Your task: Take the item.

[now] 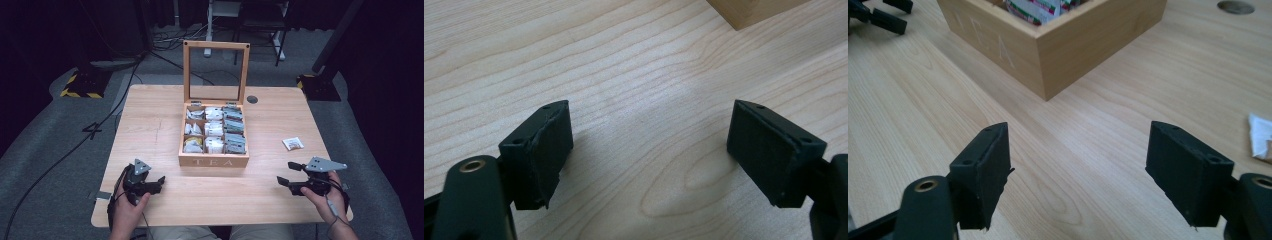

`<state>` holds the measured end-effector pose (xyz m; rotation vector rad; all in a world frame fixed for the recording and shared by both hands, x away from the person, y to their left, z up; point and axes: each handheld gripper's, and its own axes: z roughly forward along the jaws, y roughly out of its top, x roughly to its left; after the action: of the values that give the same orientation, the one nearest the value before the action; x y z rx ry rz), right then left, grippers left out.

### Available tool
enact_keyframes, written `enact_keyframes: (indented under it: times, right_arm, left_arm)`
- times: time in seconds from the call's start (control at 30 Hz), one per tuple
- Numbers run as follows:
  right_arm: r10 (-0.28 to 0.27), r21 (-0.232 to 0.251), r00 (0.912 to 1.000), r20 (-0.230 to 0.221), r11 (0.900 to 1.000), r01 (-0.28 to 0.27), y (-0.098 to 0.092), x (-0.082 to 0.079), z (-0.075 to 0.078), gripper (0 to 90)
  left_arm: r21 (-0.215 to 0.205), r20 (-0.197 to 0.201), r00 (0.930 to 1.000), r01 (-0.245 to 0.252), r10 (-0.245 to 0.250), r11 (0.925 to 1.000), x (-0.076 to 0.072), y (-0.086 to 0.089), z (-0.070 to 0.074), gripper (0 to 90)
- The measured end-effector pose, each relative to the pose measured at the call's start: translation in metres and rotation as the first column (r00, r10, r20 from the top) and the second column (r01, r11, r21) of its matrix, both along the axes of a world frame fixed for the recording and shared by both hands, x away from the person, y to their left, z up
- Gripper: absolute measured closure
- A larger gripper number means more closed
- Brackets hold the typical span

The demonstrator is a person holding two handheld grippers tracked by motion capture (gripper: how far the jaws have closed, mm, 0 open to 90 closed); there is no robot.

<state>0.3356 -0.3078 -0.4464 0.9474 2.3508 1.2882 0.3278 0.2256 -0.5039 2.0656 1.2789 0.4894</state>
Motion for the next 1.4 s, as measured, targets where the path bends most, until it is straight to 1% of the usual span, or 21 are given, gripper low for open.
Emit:
enact_keyframes:
  times: [0.07, 0.13, 0.27, 0.33, 0.4, 0.43, 0.57, 0.63, 0.77, 0.87, 0.93, 1.03, 1.1, 1.4]
  right_arm:
    - [-0.002, -0.007, 0.9999, -0.010, 1.000, 0.002, 0.003, 0.002, -0.006, 26.5]
    - [-0.005, -0.022, 0.9999, -0.013, 1.000, 0.005, 0.004, 0.003, -0.011, 26.5]
    - [-0.013, -0.035, 0.9998, -0.018, 0.999, 0.012, 0.006, 0.003, -0.019, 26.1]
    - [-0.021, -0.048, 0.9996, -0.017, 0.999, 0.020, 0.007, 0.003, -0.023, 24.1]
    - [-0.009, -0.059, 0.9991, -0.042, 0.998, 0.007, 0.008, 0.003, -0.028, 21.1]
    - [-0.008, -0.063, 0.9989, -0.047, 0.998, 0.005, 0.008, 0.003, -0.030, 21.1]
    - [-0.020, -0.073, 0.9991, -0.037, 0.997, 0.017, 0.011, 0.002, -0.038, 18.8]
    - [-0.021, -0.089, 0.9995, -0.025, 0.996, 0.019, 0.014, 0.002, -0.041, 18.7]
    - [-0.033, -0.080, 0.9981, -0.051, 0.996, 0.029, 0.015, 0.003, -0.048, 18.0]
    - [-0.056, -0.097, 0.9974, -0.046, 0.994, 0.052, 0.015, 0.004, -0.053, 17.7]
    - [-0.069, -0.112, 0.9973, -0.025, 0.992, 0.065, 0.016, 0.005, -0.055, 17.4]
    - [-0.075, -0.154, 0.9959, -0.050, 0.986, 0.067, 0.016, 0.007, -0.057, 16.4]
    - [-0.077, -0.157, 0.9950, -0.064, 0.985, 0.066, 0.016, 0.009, -0.058, 15.0]
    - [-0.086, -0.161, 0.9942, -0.065, 0.984, 0.074, 0.017, 0.009, -0.058, 13.6]
  left_arm:
    - [0.000, 0.000, 1.0000, 0.000, 0.000, 1.0000, 0.000, 0.000, 0.000, 19.2]
    - [0.001, 0.001, 1.0000, 0.001, -0.001, 1.0000, 0.000, 0.000, 0.000, 19.1]
    - [0.000, 0.000, 1.0000, 0.000, 0.000, 1.0000, 0.000, 0.000, 0.000, 19.1]
    - [-0.001, 0.000, 1.0000, -0.001, 0.001, 1.0000, 0.000, 0.000, 0.000, 19.2]
    - [-0.001, 0.000, 1.0000, -0.001, 0.001, 1.0000, 0.000, 0.000, 0.000, 19.1]
    - [-0.001, 0.000, 1.0000, -0.001, 0.001, 1.0000, 0.000, 0.000, 0.000, 19.1]
    - [-0.001, 0.000, 1.0000, -0.001, 0.001, 1.0000, 0.000, 0.000, 0.000, 19.1]
    - [-0.002, 0.000, 1.0000, -0.001, 0.001, 1.0000, 0.000, 0.000, 0.000, 19.1]
    - [0.001, 0.000, 1.0000, 0.001, -0.001, 1.0000, 0.000, 0.000, 0.000, 19.1]
    - [0.001, 0.000, 1.0000, 0.002, -0.002, 1.0000, 0.000, 0.000, 0.000, 19.1]
    - [0.001, 0.000, 1.0000, 0.002, -0.002, 1.0000, 0.000, 0.000, 0.000, 19.1]
    - [-0.001, 0.000, 1.0000, 0.000, 0.000, 1.0000, 0.000, 0.000, 0.000, 19.1]
    - [0.001, 0.001, 1.0000, 0.002, -0.002, 1.0000, 0.000, 0.000, 0.000, 19.1]
    - [-0.003, 0.001, 1.0000, 0.003, -0.003, 1.0000, 0.001, 0.000, 0.000, 18.6]
